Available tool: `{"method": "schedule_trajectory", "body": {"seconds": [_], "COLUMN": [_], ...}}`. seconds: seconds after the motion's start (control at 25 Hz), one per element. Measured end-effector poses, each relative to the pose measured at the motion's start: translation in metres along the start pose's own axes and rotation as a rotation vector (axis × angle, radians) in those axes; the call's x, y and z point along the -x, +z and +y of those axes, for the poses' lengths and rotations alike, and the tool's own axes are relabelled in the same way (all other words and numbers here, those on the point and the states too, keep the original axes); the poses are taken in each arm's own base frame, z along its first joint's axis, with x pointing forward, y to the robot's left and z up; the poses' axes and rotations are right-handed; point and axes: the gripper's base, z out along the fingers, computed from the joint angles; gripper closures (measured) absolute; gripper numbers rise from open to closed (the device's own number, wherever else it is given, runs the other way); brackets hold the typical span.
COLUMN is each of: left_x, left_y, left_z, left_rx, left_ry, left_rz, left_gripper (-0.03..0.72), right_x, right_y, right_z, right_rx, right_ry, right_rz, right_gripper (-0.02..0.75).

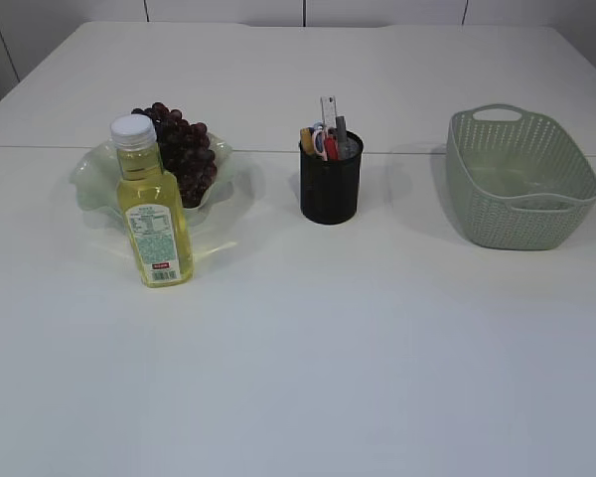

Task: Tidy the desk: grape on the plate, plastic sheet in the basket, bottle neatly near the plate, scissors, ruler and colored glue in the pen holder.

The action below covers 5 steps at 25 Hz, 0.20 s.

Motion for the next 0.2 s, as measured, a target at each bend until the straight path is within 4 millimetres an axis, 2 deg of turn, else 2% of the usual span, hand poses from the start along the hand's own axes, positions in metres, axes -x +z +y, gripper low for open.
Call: {"method": "schedule_trajectory", "body": {"seconds": [0.2], "left_x": [0.0000], "left_y": [0.0000], "left_z": [0.0000], "left_rx": [0.000], "left_ry": [0.000], "left_rz": [0.000], "left_gripper": [0.279], "right_x": [0.0000], "right_y": [0.0000], "right_z": [0.0000], "right_rx": [0.000], "right_ry": [0.000], "right_rz": [0.000], "right_gripper": [0.267]}}
